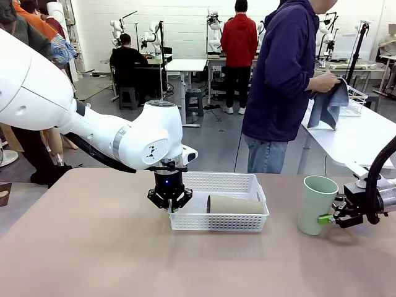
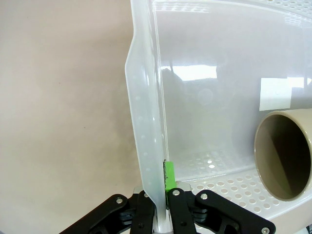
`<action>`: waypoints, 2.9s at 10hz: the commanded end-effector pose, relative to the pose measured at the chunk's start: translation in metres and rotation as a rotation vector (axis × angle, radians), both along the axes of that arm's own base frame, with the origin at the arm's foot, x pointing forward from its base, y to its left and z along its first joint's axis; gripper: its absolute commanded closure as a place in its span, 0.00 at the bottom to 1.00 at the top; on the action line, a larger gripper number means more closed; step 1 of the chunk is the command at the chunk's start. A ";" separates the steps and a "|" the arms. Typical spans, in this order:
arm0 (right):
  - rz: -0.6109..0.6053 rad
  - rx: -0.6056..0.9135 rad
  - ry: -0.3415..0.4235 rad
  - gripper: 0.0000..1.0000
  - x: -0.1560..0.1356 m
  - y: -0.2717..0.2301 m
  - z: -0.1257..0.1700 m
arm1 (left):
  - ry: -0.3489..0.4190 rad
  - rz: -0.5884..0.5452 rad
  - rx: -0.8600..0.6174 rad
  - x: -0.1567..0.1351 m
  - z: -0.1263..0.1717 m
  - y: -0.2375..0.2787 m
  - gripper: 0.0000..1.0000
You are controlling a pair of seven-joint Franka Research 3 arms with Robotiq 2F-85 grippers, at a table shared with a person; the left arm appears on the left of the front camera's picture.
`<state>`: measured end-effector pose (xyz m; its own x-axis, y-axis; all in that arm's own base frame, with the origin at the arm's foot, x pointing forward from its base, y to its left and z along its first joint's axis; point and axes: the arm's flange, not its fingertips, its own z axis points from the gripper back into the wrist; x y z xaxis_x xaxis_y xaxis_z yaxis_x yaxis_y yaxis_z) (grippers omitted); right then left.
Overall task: Clean and organize the cups into the basket.
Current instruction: Pick up the Reusable plastic cup from the right side of the table and stack it inside the Organizing basket in the center of the table.
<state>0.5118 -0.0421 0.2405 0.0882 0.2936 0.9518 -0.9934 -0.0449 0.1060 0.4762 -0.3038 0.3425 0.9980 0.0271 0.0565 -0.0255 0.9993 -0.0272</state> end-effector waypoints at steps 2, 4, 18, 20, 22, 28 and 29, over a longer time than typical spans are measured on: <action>0.009 -0.003 0.000 0.53 0.003 0.008 -0.002 | 0.001 -0.004 0.003 -0.002 0.000 -0.001 1.00; 0.021 0.003 0.000 1.00 0.002 0.008 -0.002 | 0.001 -0.004 0.003 -0.002 0.000 -0.001 1.00; -0.192 0.093 -0.016 0.77 -0.041 -0.035 0.241 | 0.001 -0.004 0.003 -0.002 0.000 -0.001 1.00; -0.192 0.093 -0.016 0.77 -0.041 -0.035 0.241 | 0.001 -0.004 0.003 -0.002 0.000 -0.001 1.00; -0.195 0.090 -0.001 0.18 -0.041 -0.034 0.241 | 0.001 -0.004 0.003 -0.002 0.000 -0.001 1.00; -0.034 -0.757 -0.026 0.18 0.011 0.170 0.333 | 0.001 -0.004 0.003 -0.002 0.000 -0.001 1.00; -0.037 -0.875 0.008 0.18 0.033 0.202 0.321 | 0.001 -0.004 0.003 -0.002 0.000 -0.001 1.00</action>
